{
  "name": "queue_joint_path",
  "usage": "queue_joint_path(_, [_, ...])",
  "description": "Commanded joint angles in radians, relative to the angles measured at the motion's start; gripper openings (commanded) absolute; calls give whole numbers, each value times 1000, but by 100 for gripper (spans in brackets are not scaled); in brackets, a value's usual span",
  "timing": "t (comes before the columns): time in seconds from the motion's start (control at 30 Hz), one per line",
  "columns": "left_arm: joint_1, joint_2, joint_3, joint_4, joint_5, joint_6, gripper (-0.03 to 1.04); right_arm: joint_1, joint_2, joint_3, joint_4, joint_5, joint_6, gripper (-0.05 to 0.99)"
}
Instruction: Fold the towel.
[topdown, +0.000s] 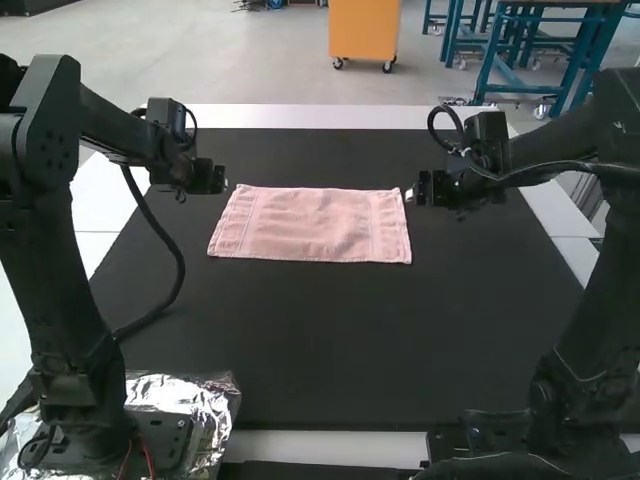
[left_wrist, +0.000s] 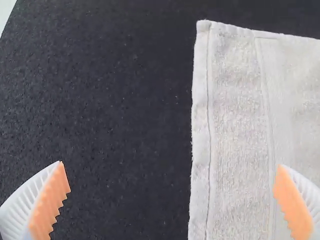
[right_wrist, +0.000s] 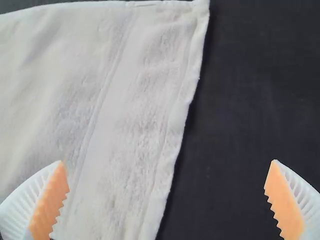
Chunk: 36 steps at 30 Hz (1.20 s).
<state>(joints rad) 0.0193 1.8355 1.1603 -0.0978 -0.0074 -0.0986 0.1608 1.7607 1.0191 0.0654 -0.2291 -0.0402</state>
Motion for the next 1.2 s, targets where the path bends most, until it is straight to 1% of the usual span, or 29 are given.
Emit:
queue_joint_path(0.0, [-4, 67, 91, -16, -2, 7, 96, 17, 57, 58, 16, -1, 8, 90])
queue_joint_path(0.07, [-2, 116, 142, -46, -19, 20, 96, 17, 95, 81, 31, -1, 8, 90])
queue_joint_path(0.13, [-4, 151, 185, -69, -19, 25, 96, 17, 132, 105, 45, 27, 2, 90])
queue_joint_path(0.2, [-4, 177, 220, -68, -19, 25, 96, 22, 171, 131, 62, 30, -4, 90])
queue_joint_path(0.37, [-10, 240, 285, -75, -19, 28, 96, 25, 261, 228, 60, 30, -15, 90])
queue_joint_path(0.7, [-13, 349, 357, -79, -22, 42, 96, 45, 402, 386, 45, 31, -26, 90])
queue_joint_path(0.77, [-13, 370, 369, -74, -31, 51, 96, 48, 425, 407, 43, 33, -26, 90])
queue_joint_path(0.83, [-13, 389, 386, -63, -37, 62, 96, 48, 454, 429, 40, 48, -29, 90])
queue_joint_path(0.87, [-13, 398, 397, -62, -45, 65, 96, 46, 467, 443, 34, 48, -32, 90])
queue_joint_path(1.07, [-13, 455, 461, -79, -45, 63, 95, 46, 545, 527, 11, 48, -33, 90])
queue_joint_path(1.17, [-13, 475, 489, -91, -45, 62, 95, 48, 580, 576, -22, 50, -35, 90])
